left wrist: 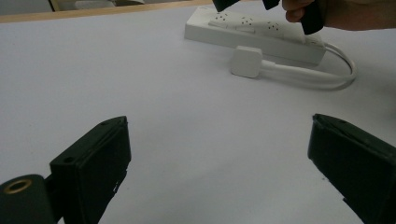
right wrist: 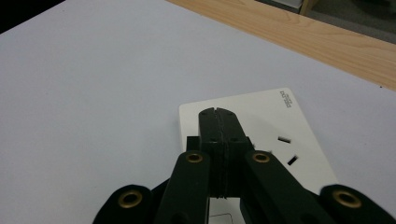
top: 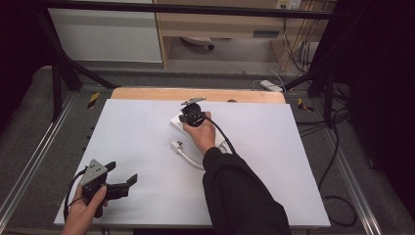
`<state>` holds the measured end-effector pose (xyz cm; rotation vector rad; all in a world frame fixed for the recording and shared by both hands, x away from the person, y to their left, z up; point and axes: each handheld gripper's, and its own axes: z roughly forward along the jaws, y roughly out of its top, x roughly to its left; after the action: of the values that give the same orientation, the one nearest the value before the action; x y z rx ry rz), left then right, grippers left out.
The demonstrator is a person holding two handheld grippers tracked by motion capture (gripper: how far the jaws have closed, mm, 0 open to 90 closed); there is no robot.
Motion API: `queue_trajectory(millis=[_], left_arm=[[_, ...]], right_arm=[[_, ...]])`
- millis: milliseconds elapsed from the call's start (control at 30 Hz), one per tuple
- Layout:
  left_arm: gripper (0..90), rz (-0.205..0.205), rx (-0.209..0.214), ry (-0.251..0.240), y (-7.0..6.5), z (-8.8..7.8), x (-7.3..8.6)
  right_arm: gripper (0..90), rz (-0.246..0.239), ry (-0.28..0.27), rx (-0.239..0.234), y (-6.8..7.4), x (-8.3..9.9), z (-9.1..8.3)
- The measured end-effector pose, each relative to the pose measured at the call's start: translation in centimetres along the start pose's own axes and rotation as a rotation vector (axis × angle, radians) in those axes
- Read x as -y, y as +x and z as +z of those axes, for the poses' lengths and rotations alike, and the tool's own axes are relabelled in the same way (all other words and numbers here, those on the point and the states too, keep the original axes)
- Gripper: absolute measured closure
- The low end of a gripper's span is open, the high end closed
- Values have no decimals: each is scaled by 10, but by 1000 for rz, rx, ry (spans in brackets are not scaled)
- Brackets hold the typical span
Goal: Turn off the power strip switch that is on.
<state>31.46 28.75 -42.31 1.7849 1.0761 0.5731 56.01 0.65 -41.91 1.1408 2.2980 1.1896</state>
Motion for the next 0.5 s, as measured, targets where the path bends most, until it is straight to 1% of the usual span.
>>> queue_trajectory(millis=[500], left_arm=[[60,-3,3,-1,1,0,0]], right_arm=[[900,-6,22,0,3,1,7]])
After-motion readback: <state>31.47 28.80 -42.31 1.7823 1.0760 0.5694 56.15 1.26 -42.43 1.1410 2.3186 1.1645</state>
